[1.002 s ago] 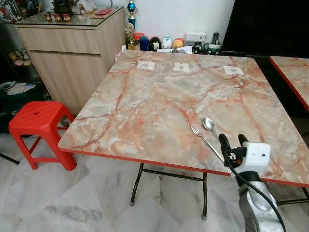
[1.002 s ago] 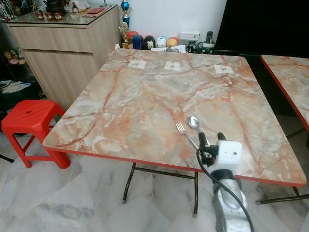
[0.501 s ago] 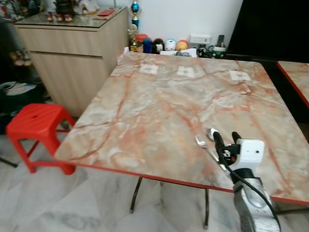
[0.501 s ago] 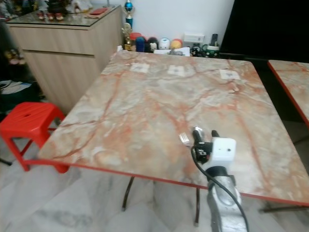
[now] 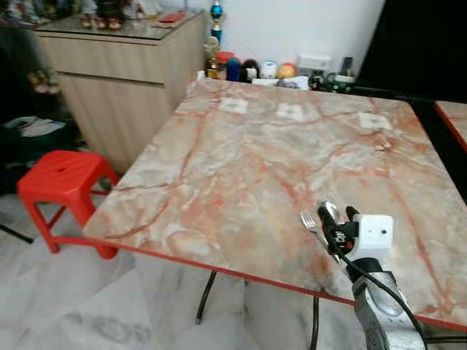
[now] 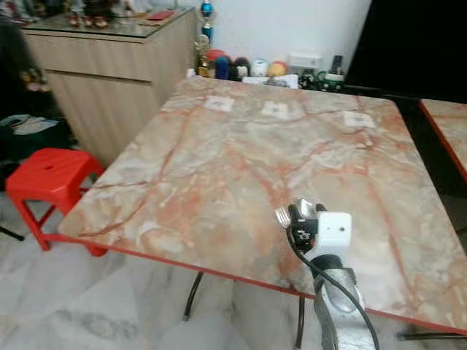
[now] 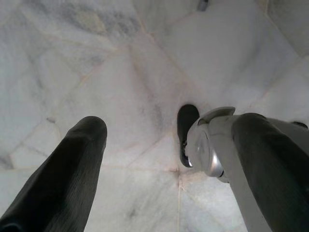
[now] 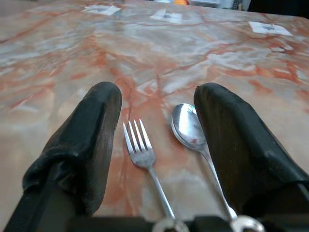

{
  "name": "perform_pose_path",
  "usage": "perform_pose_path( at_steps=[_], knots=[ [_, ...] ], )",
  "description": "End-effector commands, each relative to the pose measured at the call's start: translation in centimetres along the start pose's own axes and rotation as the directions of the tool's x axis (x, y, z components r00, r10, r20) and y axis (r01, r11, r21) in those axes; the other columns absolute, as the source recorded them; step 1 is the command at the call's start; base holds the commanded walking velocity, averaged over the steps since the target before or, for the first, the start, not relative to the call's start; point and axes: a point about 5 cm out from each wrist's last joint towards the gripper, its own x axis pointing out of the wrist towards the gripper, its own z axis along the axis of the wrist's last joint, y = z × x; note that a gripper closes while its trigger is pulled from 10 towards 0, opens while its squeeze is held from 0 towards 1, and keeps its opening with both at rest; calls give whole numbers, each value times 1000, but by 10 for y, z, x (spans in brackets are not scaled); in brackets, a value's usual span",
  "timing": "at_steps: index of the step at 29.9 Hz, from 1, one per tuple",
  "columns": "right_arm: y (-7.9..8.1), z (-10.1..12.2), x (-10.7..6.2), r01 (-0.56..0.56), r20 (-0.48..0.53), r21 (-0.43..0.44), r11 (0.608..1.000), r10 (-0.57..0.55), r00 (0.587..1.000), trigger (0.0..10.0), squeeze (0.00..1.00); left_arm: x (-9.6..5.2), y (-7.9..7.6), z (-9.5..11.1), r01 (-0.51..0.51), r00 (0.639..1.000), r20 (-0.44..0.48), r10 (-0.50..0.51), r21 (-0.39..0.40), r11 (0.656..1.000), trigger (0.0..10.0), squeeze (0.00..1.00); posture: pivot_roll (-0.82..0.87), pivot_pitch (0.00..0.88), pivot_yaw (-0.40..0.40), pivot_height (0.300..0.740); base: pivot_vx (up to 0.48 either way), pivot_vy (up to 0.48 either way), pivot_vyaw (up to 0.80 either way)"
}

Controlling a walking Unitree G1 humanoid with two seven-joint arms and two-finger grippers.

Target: Setting the table

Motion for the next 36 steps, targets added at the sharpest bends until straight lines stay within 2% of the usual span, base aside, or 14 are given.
perform_pose_path(
  at_steps=[1,6,11,18,22,25,30,36],
  knots=[
    [-3,-1,1,-28,-27,-14,1000,28,999,10000,0,0,-3,-2,13,1000,-15,-13,3,1000,10000,0,-5,69,-25,740,0,0,0],
    [-4,-10,8,-111,-136,-54,992,103,985,10000,0,0,-3,-3,13,1000,-18,-13,5,1000,10000,0,-6,72,-20,740,0,0,0],
    [-8,-20,15,-140,-243,-48,989,124,962,10000,0,-1,-2,-4,15,1000,-19,-15,9,1000,10000,0,-1,77,-13,740,0,0,0],
    [-9,-14,30,-127,-224,28,991,130,966,10000,0,-1,-1,-4,15,1000,-19,-15,16,1000,10000,0,3,80,-8,740,0,0,0],
    [-7,-19,35,-141,-255,29,990,144,956,10000,0,-1,-1,-4,16,1000,-18,-16,20,1000,10000,0,6,82,-5,740,0,0,0],
    [-2,-22,37,-161,-254,77,984,175,951,10000,0,0,-1,-3,16,1000,-16,-16,23,1000,10000,0,14,84,-5,740,0,0,0],
    [3,-26,38,-188,-274,80,979,203,940,10000,0,0,-1,-2,17,1000,-16,-16,28,999,10000,0,12,86,-2,740,0,0,0],
    [-1,-31,39,-169,-300,78,983,184,936,10000,0,0,-2,-1,20,1000,-15,-20,31,999,10000,0,14,88,-1,740,0,0,0]
  ],
)
